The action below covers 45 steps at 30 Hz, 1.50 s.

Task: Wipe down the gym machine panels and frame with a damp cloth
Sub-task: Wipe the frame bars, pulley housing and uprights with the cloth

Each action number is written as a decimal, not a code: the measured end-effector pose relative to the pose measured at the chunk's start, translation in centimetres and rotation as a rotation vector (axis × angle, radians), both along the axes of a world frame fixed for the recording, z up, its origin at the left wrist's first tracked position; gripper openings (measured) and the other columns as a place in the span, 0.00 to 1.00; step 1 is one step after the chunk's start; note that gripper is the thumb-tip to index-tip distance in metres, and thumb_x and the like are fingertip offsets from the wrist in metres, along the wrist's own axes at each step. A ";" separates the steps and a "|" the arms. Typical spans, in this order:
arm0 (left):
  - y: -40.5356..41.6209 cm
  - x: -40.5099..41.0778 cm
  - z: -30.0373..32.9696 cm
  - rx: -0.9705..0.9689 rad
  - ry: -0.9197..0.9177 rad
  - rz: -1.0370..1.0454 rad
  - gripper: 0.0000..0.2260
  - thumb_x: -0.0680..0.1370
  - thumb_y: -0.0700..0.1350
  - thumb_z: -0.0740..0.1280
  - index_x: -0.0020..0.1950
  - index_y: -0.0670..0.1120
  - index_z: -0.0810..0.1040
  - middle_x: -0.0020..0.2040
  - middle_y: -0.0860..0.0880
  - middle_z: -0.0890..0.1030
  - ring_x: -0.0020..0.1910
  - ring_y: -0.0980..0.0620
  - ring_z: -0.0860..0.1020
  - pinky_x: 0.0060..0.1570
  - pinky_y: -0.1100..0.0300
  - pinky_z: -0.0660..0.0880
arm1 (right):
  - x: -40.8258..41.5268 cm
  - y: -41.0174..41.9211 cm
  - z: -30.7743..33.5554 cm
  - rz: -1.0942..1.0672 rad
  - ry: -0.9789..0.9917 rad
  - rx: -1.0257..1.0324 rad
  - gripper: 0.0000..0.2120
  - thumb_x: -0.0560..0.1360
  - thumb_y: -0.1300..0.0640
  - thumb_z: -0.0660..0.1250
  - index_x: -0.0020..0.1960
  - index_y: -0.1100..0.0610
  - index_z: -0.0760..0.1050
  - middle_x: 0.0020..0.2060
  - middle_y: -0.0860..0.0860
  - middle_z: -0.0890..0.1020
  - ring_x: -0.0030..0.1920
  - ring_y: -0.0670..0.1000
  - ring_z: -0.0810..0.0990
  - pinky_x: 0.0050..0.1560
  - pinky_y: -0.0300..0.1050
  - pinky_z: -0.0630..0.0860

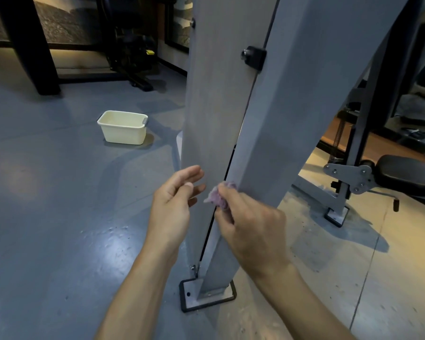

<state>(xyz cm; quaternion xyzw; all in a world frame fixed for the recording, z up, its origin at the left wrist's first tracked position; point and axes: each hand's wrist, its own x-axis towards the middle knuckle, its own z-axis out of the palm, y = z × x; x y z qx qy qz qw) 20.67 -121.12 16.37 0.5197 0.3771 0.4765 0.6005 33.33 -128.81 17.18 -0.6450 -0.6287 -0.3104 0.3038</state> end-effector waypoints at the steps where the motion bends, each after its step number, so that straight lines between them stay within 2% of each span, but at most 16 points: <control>1: 0.0 0.1 0.0 -0.002 -0.003 -0.001 0.18 0.86 0.35 0.57 0.65 0.50 0.81 0.60 0.55 0.85 0.56 0.56 0.84 0.60 0.56 0.78 | -0.3 0.1 -1.0 -0.020 -0.011 -0.055 0.10 0.81 0.51 0.64 0.51 0.53 0.83 0.34 0.48 0.83 0.29 0.51 0.81 0.25 0.45 0.75; 4: 0.2 0.1 0.0 -0.025 -0.010 0.016 0.17 0.86 0.35 0.56 0.64 0.50 0.82 0.59 0.54 0.86 0.55 0.55 0.85 0.61 0.55 0.78 | -1.0 -0.1 -4.5 -0.034 -0.033 -0.332 0.05 0.76 0.51 0.71 0.45 0.51 0.81 0.31 0.47 0.83 0.25 0.51 0.80 0.20 0.43 0.71; 6: 0.3 0.1 0.2 -0.030 -0.017 0.019 0.17 0.86 0.35 0.56 0.64 0.49 0.81 0.59 0.54 0.86 0.55 0.55 0.85 0.62 0.54 0.77 | -1.0 -0.2 -4.5 -0.036 -0.065 -0.451 0.09 0.68 0.52 0.80 0.41 0.51 0.80 0.27 0.47 0.81 0.22 0.52 0.78 0.19 0.41 0.67; 11: 1.1 -0.5 0.4 -0.023 -0.041 0.034 0.17 0.86 0.36 0.57 0.66 0.49 0.81 0.60 0.54 0.85 0.56 0.54 0.85 0.56 0.58 0.76 | -2.4 1.5 4.2 -0.143 -0.177 -0.425 0.14 0.65 0.55 0.82 0.36 0.54 0.76 0.24 0.52 0.75 0.24 0.58 0.78 0.25 0.40 0.54; 15: 1.4 -0.8 0.5 -0.043 -0.070 0.044 0.17 0.86 0.36 0.56 0.65 0.48 0.81 0.60 0.51 0.86 0.54 0.54 0.85 0.58 0.55 0.77 | -4.3 2.9 7.7 -0.191 -0.232 -0.726 0.09 0.80 0.62 0.65 0.48 0.51 0.66 0.41 0.52 0.71 0.54 0.61 0.81 0.40 0.48 0.66; 18: 1.6 -1.0 0.6 -0.056 -0.083 0.058 0.17 0.86 0.36 0.56 0.63 0.49 0.82 0.59 0.51 0.86 0.55 0.52 0.85 0.61 0.53 0.76 | -5.5 3.4 4.1 -0.201 -0.219 -0.910 0.09 0.78 0.67 0.65 0.55 0.55 0.75 0.51 0.54 0.79 0.56 0.60 0.82 0.42 0.48 0.68; 22: 1.8 -1.3 0.7 -0.059 -0.098 0.052 0.17 0.86 0.36 0.57 0.65 0.48 0.81 0.59 0.51 0.86 0.55 0.51 0.85 0.60 0.57 0.76 | -6.0 2.8 -0.7 -0.149 -0.199 -1.138 0.12 0.77 0.72 0.63 0.51 0.56 0.76 0.53 0.55 0.82 0.55 0.60 0.83 0.40 0.48 0.67; 27: 2.2 -1.0 0.6 -0.077 -0.121 0.041 0.16 0.86 0.36 0.57 0.65 0.47 0.81 0.59 0.51 0.86 0.55 0.51 0.85 0.54 0.61 0.77 | -4.7 3.1 5.6 -0.204 -0.100 -0.884 0.06 0.81 0.60 0.64 0.57 0.54 0.75 0.48 0.54 0.76 0.56 0.61 0.81 0.43 0.48 0.67; 28: 2.3 -1.0 0.5 -0.082 -0.126 0.043 0.16 0.86 0.36 0.57 0.65 0.48 0.81 0.58 0.50 0.86 0.55 0.50 0.85 0.53 0.62 0.76 | -4.4 3.0 7.3 -0.220 -0.095 -0.821 0.03 0.81 0.59 0.64 0.53 0.53 0.74 0.43 0.54 0.72 0.51 0.60 0.79 0.42 0.47 0.66; 30: 2.4 -0.6 0.3 -0.095 -0.134 0.048 0.16 0.86 0.36 0.57 0.64 0.48 0.81 0.58 0.50 0.86 0.54 0.51 0.85 0.52 0.62 0.77 | -3.7 2.8 8.6 -0.262 -0.122 -0.701 0.10 0.80 0.58 0.64 0.43 0.53 0.65 0.36 0.53 0.65 0.41 0.59 0.74 0.38 0.46 0.64; 33: 2.3 0.1 0.1 -0.094 -0.122 0.050 0.16 0.86 0.36 0.57 0.63 0.49 0.82 0.58 0.52 0.86 0.53 0.53 0.85 0.55 0.59 0.77 | -4.3 2.5 5.7 -0.216 -0.107 -0.755 0.02 0.83 0.59 0.62 0.52 0.54 0.72 0.42 0.52 0.71 0.50 0.61 0.80 0.40 0.48 0.66; 34: 2.2 0.2 0.0 -0.090 -0.116 0.050 0.16 0.86 0.36 0.57 0.63 0.50 0.82 0.58 0.52 0.86 0.54 0.53 0.85 0.55 0.60 0.77 | -4.4 2.4 3.8 -0.174 -0.084 -0.833 0.04 0.83 0.60 0.62 0.57 0.55 0.73 0.45 0.53 0.75 0.54 0.61 0.81 0.41 0.49 0.66; 37: 2.0 0.6 -0.2 -0.071 -0.121 0.035 0.15 0.86 0.37 0.58 0.64 0.49 0.81 0.58 0.53 0.86 0.55 0.54 0.85 0.56 0.61 0.77 | -3.4 1.7 -0.9 -0.093 -0.069 -0.973 0.06 0.81 0.60 0.63 0.57 0.56 0.75 0.52 0.54 0.83 0.50 0.60 0.84 0.37 0.49 0.66; 40: 1.9 0.9 -0.1 -0.049 -0.138 0.021 0.15 0.86 0.37 0.58 0.64 0.49 0.81 0.58 0.52 0.86 0.56 0.54 0.85 0.58 0.62 0.78 | -1.0 0.7 -1.3 0.020 -0.109 -0.635 0.04 0.79 0.55 0.66 0.47 0.50 0.80 0.40 0.47 0.85 0.34 0.54 0.84 0.25 0.46 0.73; 42: 1.7 1.6 0.1 -0.034 -0.150 -0.005 0.14 0.86 0.37 0.59 0.63 0.49 0.82 0.58 0.52 0.86 0.57 0.53 0.85 0.59 0.61 0.77 | 0.5 -0.3 0.4 0.106 -0.116 -0.298 0.13 0.84 0.54 0.59 0.47 0.50 0.82 0.38 0.46 0.84 0.32 0.52 0.82 0.25 0.47 0.75; 45: 1.3 2.5 0.0 -0.004 -0.154 -0.008 0.14 0.85 0.37 0.60 0.62 0.48 0.83 0.59 0.51 0.86 0.59 0.52 0.84 0.66 0.52 0.77 | 2.6 -0.8 3.1 0.202 -0.182 0.024 0.10 0.83 0.56 0.65 0.55 0.55 0.85 0.39 0.49 0.84 0.33 0.53 0.78 0.30 0.49 0.76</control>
